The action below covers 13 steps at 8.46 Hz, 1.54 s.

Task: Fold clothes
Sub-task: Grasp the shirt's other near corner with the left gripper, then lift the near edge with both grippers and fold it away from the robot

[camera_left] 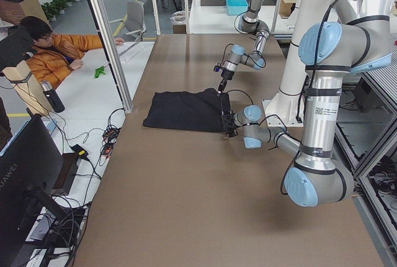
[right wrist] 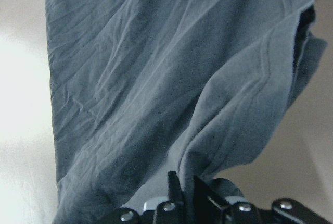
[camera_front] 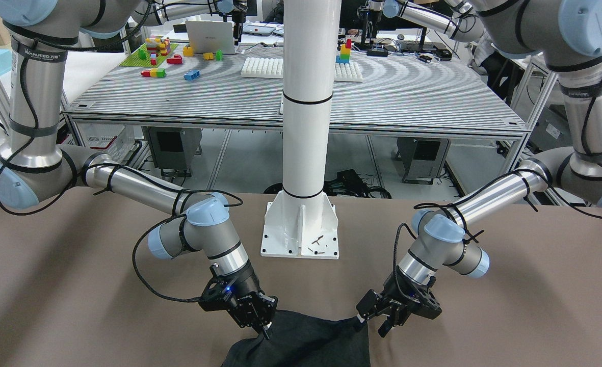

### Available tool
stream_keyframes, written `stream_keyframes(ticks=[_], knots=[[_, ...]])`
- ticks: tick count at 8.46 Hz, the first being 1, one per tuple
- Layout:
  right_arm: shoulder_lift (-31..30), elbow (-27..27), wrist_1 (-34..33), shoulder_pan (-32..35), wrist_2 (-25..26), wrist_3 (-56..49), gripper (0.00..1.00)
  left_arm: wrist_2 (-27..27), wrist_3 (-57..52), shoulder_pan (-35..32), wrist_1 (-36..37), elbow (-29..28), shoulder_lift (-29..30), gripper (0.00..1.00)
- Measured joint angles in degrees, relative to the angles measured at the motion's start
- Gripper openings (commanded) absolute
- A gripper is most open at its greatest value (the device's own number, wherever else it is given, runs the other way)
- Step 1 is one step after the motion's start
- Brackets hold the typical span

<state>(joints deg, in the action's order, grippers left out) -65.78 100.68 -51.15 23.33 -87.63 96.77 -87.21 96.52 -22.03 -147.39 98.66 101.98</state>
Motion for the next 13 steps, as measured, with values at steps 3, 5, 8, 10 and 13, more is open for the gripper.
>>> stream_keyframes(ticks=[3,5,8,10,13], knots=[[-0.3,0.2,0.2,-0.1,0.0,0.0,0.00,0.4,0.0,1.1,0.0,-0.2,0.7,0.34],[-0.3,0.2,0.2,-0.2,0.0,0.0,0.00,0.4,0.1,1.2,-0.1,-0.2,0.6,0.02],[-0.3,0.3,0.2,-0.2,0.0,0.0,0.00,0.1,0.1,1.2,-0.2,-0.1,0.7,0.00],[-0.4,0.7,0.1,-0.1,0.0,0.0,0.00,-1.1,0.1,1.1,-0.2,1.1,0.7,0.00],[-5.1,7.7,-0.3,-0.2,-2.8,0.1,0.00,-3.3,0.1,0.8,0.2,8.2,0.4,0.00]])
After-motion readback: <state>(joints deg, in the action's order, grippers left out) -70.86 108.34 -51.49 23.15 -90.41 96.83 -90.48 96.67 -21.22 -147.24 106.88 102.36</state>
